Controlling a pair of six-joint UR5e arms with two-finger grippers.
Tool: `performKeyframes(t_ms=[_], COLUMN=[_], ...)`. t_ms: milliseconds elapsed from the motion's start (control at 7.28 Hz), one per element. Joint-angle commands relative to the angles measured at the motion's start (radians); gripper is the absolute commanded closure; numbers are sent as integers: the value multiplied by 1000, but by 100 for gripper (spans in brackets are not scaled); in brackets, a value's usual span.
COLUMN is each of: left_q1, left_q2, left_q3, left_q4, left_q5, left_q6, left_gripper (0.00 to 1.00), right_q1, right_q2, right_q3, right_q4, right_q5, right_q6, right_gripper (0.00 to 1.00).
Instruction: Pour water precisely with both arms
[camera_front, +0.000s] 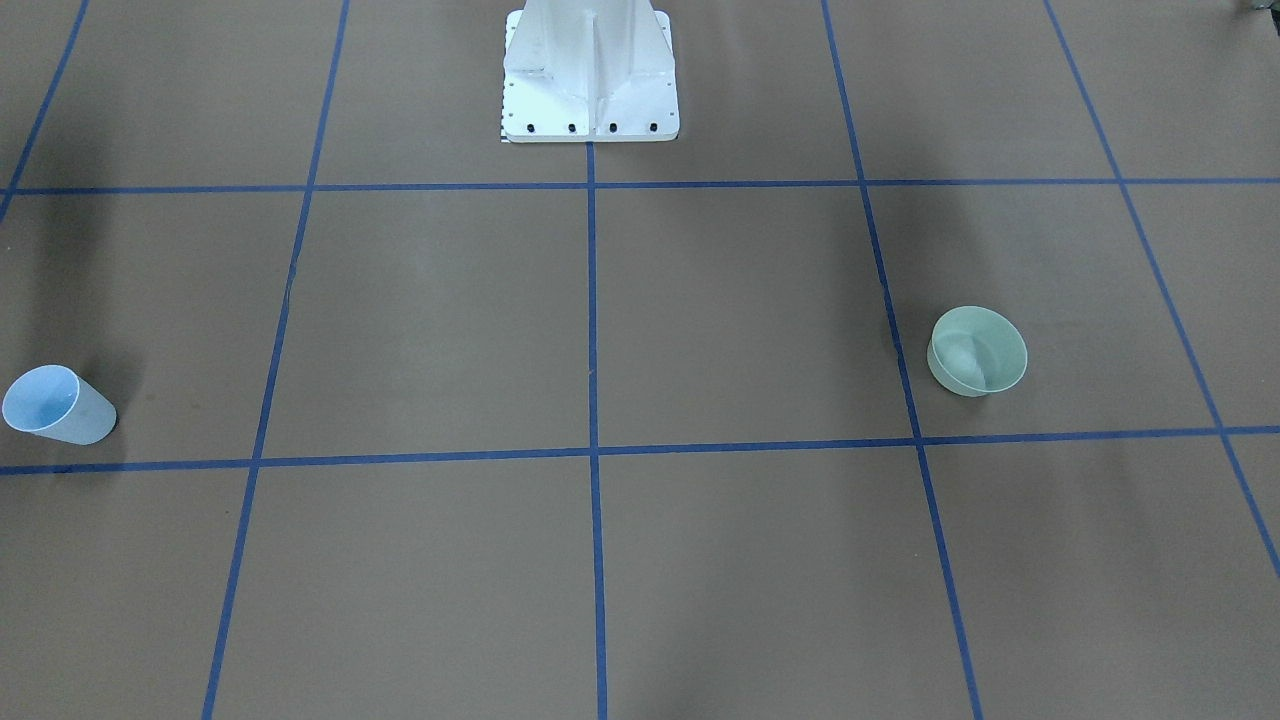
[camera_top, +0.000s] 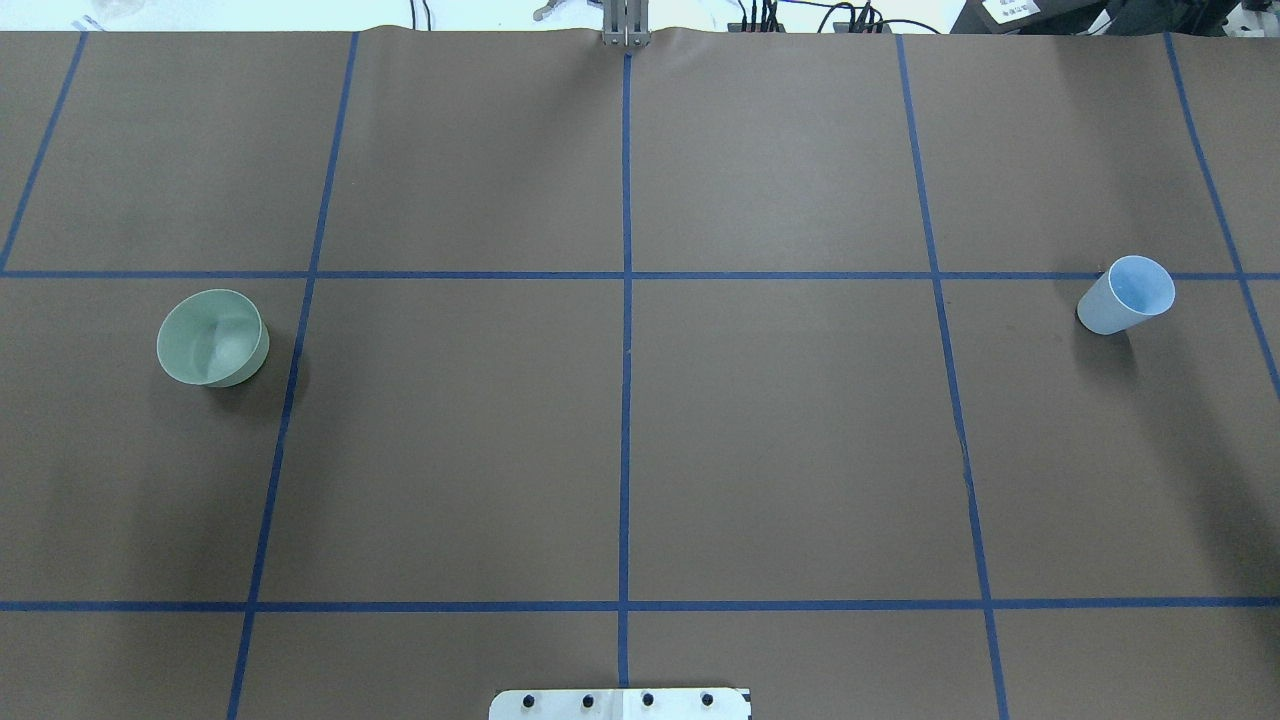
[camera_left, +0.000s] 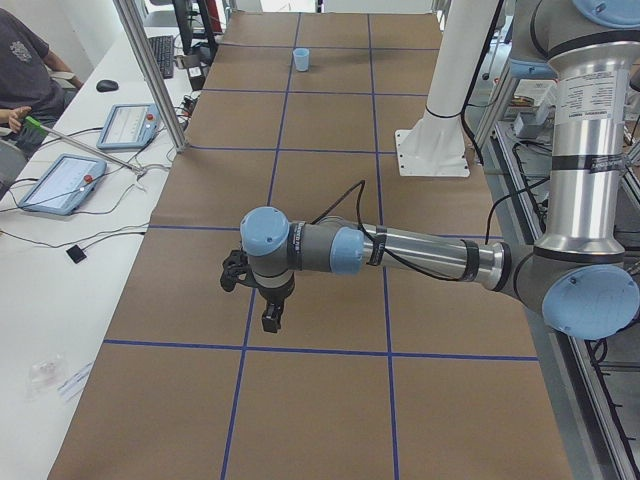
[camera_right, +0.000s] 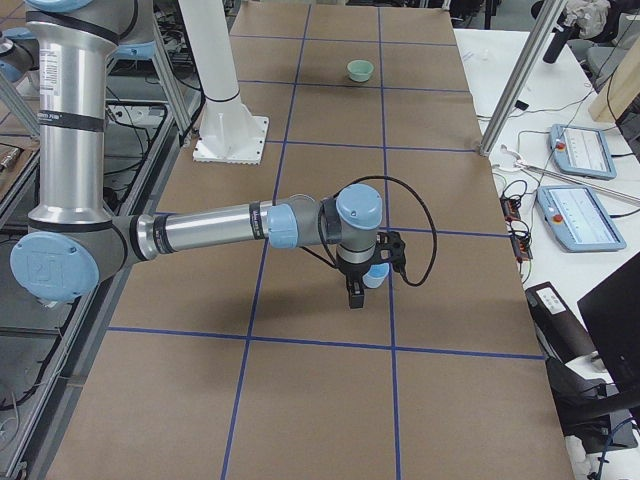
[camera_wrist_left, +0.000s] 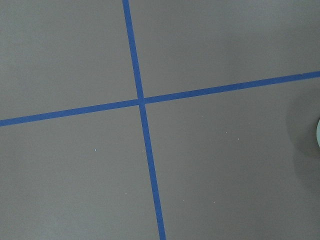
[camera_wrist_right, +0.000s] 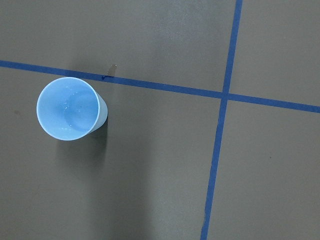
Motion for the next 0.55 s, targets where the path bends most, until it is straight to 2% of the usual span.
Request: performKeyframes(t_ms=[0,137,412], left_q1=[8,55,217], left_q2=[0,-7,-24], left_q3=[-4,0,35], left_q4=[-84,-108,-197], left_q5=[-6,-19,-12], left_q6=[-11,-146,-216], left_gripper=[0,0,1], right_q1=[0,-2,-2], right_q2=[1,1,1], right_q3=[0,0,-2], right_q4=[0,0,0], right_q5=[4,2,2], right_q6=[2,2,2], right_gripper=[0,0,0])
